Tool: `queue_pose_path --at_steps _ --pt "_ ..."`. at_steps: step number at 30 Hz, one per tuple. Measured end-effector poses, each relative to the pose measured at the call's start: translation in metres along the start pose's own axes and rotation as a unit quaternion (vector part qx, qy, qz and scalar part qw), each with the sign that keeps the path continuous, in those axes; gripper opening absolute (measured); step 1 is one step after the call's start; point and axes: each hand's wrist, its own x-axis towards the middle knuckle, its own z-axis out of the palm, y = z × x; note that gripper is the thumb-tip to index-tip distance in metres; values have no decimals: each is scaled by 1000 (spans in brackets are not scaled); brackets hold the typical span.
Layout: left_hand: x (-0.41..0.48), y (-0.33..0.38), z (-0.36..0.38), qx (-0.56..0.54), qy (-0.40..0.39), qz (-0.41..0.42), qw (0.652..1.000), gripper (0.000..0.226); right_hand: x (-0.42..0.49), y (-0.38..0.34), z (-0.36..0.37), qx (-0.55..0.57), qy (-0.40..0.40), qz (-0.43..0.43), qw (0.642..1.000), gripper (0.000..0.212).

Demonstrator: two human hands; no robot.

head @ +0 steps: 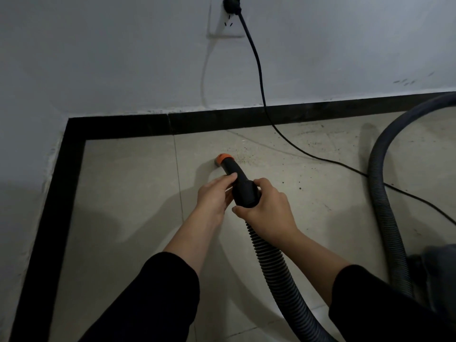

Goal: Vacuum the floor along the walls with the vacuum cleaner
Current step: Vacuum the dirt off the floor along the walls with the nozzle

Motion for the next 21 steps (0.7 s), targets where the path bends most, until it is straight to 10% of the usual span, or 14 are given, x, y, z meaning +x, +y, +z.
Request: queue_pose_path --at_steps 21 --pt "12 -30 59 33 -40 -38 998 35 1 38 -39 32 56 60 996 44"
